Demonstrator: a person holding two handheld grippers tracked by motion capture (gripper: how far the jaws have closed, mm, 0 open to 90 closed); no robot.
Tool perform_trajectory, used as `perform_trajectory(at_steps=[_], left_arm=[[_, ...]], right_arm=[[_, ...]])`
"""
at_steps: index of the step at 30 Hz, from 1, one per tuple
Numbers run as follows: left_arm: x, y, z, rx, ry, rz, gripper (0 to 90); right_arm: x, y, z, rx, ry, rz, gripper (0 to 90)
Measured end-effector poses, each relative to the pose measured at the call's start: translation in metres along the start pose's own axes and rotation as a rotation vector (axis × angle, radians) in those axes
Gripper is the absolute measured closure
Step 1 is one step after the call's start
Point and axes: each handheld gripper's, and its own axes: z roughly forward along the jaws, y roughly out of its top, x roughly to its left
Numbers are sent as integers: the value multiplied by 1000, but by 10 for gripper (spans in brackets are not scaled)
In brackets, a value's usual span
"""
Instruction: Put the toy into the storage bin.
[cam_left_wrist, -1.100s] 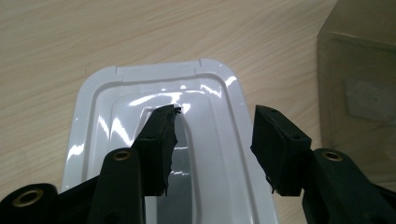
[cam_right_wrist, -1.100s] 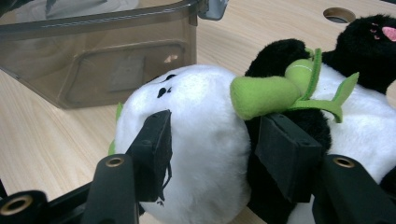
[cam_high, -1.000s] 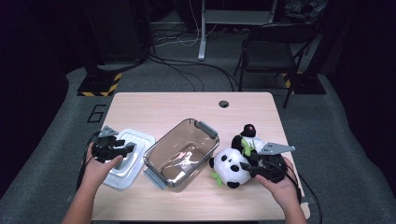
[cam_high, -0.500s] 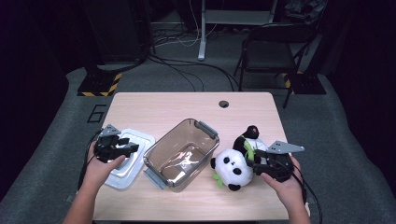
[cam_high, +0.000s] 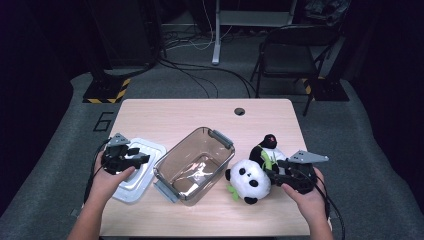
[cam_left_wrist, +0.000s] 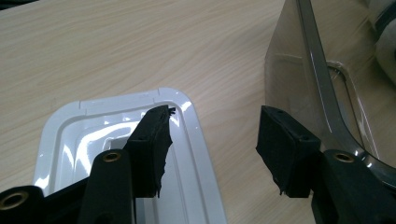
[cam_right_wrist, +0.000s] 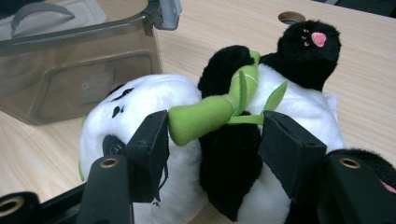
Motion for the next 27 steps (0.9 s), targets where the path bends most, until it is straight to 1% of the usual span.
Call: perform_trajectory(at_steps=[1, 2, 4, 5, 6, 7, 8, 11, 14, 18, 20, 23, 24, 27], left_arm=[[-2, 0, 0, -7, -4, -10, 437], [-2, 1, 0, -5, -6, -3, 437], [-2, 1, 0, -6, -7, -1, 437], [-3, 2, 1, -6, -11, 4, 437], [-3, 2, 1, -6, -11, 4, 437], [-3, 1, 2, -8, -4, 3, 437], [-3, 2, 1, 6, -9, 8, 437], [-3, 1, 2, 3, -8, 3, 437], [-1, 0, 2, 3, -3, 1, 437], [0, 0, 1, -4, -2, -5, 437], [-1, 0, 1, -1, -2, -9, 437], [-1, -1, 1, -9, 1, -11, 437], [0, -1, 1, -9, 3, -8, 437], [0, -1, 1, -9, 3, -10, 437]], right_arm=[[0, -1, 2, 2, 2, 6, 410], [0, -2, 4, 1, 2, 10, 410], [-1, -3, 5, 4, 5, 8, 410], [-1, -4, 7, 12, 3, 8, 407], [-1, -4, 7, 12, 3, 8, 407], [-1, -6, 10, 27, 2, 4, 398], [0, -6, 11, 32, 2, 3, 391], [0, -6, 13, 35, 8, 7, 383], [0, -5, 10, 24, 13, 13, 374], [4, 3, 0, -16, 27, 1, 364], [5, 5, -1, -22, 28, 2, 365], [5, 8, -1, -26, 19, 8, 367], [4, 10, 0, -26, 9, 18, 368], [2, 10, 1, -25, -2, 30, 368]])
